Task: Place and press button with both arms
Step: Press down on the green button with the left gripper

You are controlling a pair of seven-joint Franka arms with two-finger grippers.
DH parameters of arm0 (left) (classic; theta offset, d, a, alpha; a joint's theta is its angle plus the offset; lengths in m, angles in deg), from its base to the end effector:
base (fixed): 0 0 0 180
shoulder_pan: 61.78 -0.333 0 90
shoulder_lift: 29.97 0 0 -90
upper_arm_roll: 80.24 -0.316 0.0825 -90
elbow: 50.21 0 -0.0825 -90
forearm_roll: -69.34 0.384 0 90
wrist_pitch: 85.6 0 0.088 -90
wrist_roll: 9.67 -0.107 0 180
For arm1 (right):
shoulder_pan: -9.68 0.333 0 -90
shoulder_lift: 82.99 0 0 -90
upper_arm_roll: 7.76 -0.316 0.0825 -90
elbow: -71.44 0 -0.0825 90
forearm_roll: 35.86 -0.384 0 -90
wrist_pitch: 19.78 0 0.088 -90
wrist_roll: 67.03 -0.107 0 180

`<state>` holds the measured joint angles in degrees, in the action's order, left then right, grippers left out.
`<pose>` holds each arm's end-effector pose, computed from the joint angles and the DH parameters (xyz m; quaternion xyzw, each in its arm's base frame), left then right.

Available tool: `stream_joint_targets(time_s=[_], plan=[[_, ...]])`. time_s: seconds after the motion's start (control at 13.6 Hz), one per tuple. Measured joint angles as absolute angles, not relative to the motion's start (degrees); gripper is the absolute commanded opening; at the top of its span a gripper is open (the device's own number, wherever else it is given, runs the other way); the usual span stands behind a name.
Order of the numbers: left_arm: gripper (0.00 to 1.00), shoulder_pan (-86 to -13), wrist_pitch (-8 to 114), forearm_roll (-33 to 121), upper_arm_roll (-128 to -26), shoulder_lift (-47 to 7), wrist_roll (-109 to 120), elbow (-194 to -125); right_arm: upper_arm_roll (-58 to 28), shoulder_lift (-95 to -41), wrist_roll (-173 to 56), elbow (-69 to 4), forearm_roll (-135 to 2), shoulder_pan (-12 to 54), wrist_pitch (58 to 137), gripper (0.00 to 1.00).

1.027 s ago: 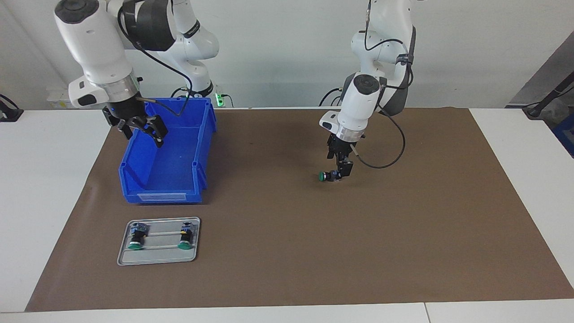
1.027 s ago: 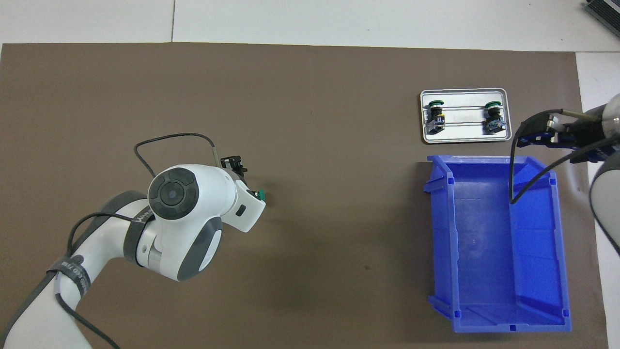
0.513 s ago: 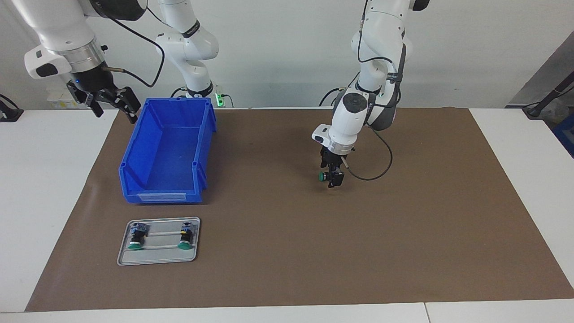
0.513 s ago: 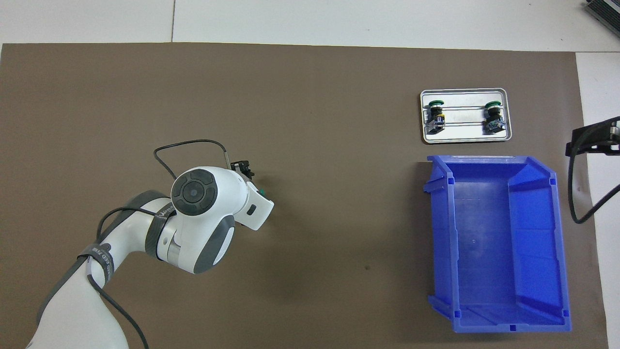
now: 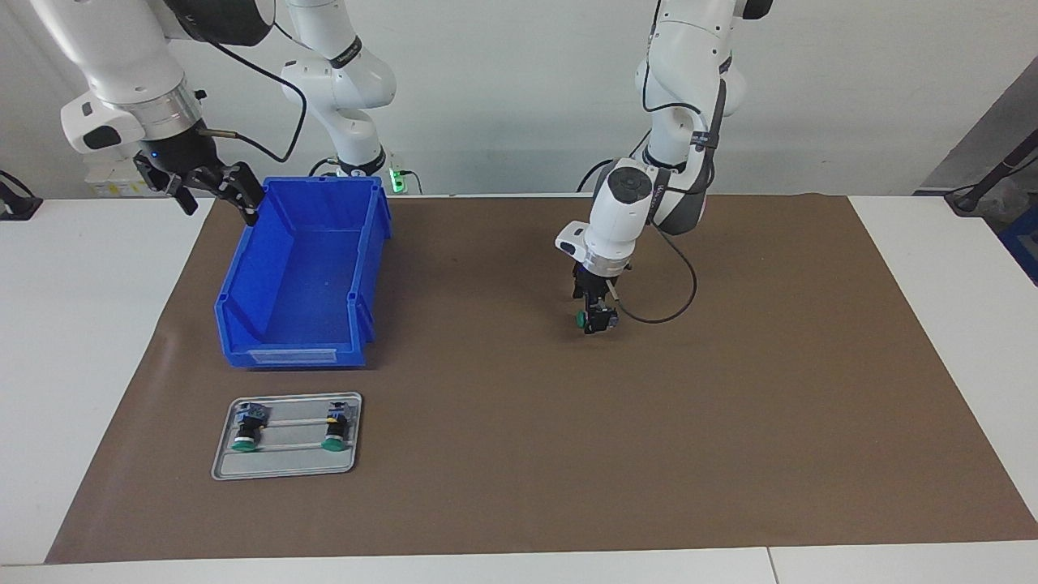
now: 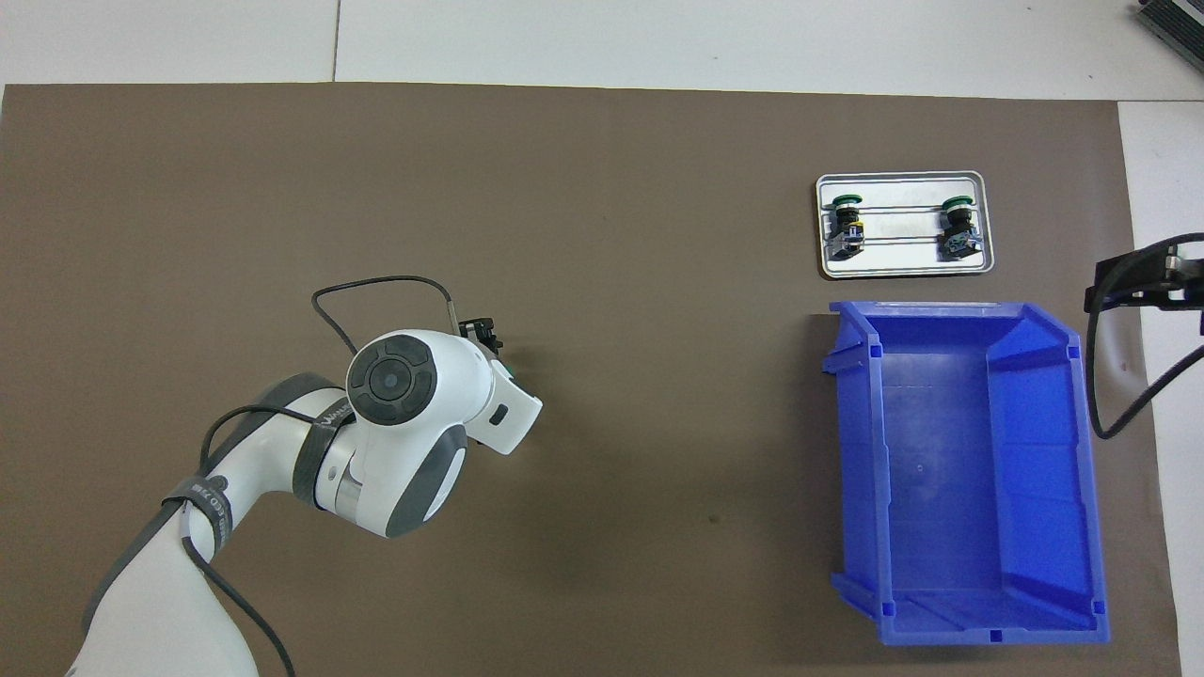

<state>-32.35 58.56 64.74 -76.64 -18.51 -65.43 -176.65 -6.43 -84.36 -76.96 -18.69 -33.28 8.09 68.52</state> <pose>0.4712 -0.3052 0.3001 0.7352 -0.6749 0.0597 0.0201 0.5432 -0.0328 0.6341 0.9934 -0.1124 -0.0027 0.0224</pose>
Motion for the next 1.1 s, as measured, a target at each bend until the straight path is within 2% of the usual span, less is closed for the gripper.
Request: stream_joint_targets(time_s=[0.22,0.37,0.59,0.66,0.81,1.1], plan=[[0.73,-32.2,58.6,64.7,-76.7,-18.5,-65.4,-177.0,-6.6,-84.4,-76.8,-18.7,-33.4,8.2,68.5,1.0],[0.69,-32.2,58.6,64.7,-76.7,-18.5,-65.4,-177.0,-6.6,-84.5,-76.2,-18.7,-33.4,8.3,68.2,1.0],[0.71,-32.2,58.6,64.7,-76.7,-18.5,-65.4,-177.1,-6.6,-84.6,-75.8,-18.4,-33.4,8.5,67.6,1.0],[0.75,-32.2,58.6,64.7,-76.7,-18.5,-65.4,-177.1,-6.6,-84.7,-75.8,-18.4,-33.4,8.5,67.6,1.0],[0.97,-32.1,58.6,64.7,-76.8,-18.5,-66.0,-177.2,-6.6,-84.7,-75.8,-18.4,-33.4,8.5,67.6,1.0],[0.98,-32.2,58.6,64.7,-77.1,-18.5,-70.2,-177.3,-6.6,-84.8,-75.8,-18.4,-33.4,8.6,67.5,1.0]])
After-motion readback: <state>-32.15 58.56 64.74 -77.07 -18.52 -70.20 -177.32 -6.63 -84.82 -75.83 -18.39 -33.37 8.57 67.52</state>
